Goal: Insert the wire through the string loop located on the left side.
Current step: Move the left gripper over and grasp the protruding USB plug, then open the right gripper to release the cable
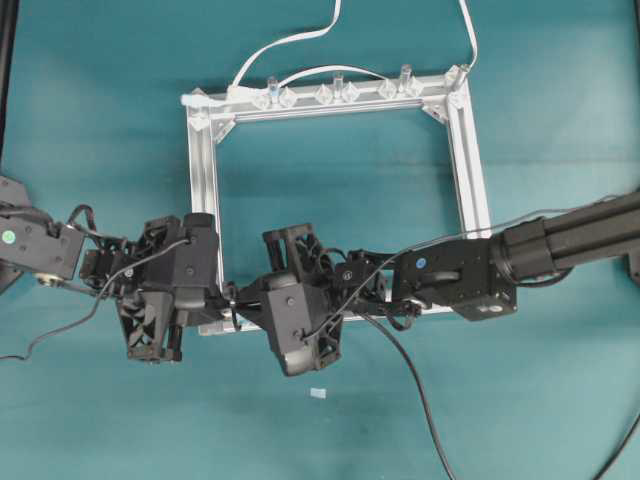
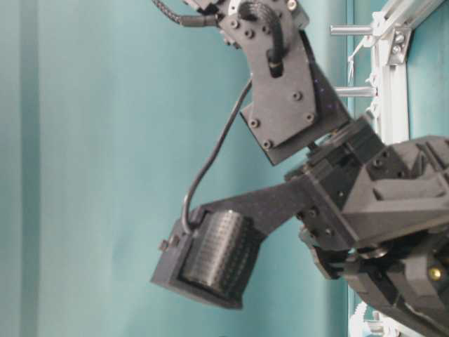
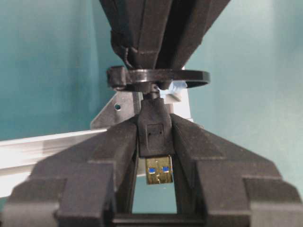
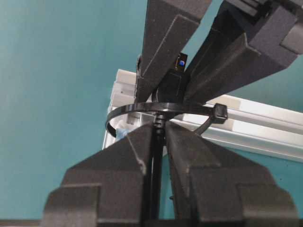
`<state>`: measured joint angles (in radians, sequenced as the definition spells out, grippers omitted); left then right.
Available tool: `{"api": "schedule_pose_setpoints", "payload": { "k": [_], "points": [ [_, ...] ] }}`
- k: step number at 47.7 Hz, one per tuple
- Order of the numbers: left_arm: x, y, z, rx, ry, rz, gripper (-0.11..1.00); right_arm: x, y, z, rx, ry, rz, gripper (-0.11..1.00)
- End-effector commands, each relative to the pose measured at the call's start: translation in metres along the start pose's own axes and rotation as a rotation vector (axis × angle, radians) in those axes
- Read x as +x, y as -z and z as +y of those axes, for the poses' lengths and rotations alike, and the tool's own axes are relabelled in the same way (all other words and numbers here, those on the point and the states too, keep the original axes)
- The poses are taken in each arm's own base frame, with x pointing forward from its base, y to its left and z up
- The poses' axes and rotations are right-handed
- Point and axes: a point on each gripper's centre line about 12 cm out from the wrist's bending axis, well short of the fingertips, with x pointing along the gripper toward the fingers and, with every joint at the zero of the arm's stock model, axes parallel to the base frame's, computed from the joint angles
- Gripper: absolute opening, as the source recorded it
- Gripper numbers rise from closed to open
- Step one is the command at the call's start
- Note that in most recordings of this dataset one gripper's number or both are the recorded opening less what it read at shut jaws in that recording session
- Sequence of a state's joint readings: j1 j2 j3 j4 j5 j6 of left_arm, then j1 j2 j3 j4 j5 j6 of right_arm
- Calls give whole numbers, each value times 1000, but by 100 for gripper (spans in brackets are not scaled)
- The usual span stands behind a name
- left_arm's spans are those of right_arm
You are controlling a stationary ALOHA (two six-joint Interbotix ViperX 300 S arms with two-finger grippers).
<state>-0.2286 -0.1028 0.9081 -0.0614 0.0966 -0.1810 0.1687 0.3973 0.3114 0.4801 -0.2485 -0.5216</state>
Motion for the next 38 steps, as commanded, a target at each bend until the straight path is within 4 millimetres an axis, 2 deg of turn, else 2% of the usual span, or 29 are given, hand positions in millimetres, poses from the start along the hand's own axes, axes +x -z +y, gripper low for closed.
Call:
{"api": "schedule_pose_setpoints", "payload": {
  "k": [1, 38],
  "points": [
    [-6, -13, -3, -4, 11, -45, 19, -5, -16, -3, 4, 7, -42, 10],
    [-6, -14, -3, -3, 11, -46, 19, -5, -13, -3, 5, 3, -31, 12]
  ]
}}
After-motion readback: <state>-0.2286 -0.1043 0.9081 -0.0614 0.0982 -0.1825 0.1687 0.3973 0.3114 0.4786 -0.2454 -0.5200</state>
